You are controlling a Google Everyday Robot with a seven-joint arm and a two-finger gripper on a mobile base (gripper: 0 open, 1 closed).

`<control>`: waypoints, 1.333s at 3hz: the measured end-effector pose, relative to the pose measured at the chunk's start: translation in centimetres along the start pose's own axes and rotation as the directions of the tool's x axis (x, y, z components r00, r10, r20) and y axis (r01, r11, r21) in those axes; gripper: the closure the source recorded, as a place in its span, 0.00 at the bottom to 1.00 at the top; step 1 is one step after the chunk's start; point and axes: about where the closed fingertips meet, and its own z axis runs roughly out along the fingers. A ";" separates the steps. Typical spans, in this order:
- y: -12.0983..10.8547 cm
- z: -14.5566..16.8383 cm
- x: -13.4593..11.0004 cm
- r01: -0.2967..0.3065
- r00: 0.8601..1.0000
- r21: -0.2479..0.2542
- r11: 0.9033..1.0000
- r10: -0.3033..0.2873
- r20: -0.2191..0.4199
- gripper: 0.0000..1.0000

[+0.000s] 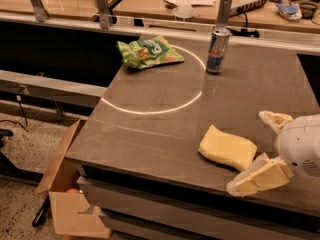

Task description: Move sponge near green rice chip bag

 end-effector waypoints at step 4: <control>-0.2 3.7 2.2 -0.018 0.999 -0.039 0.999 0.020 0.043 0.65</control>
Offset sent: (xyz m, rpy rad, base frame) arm 0.0126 0.0023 -0.0420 0.0522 -0.0232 -0.0024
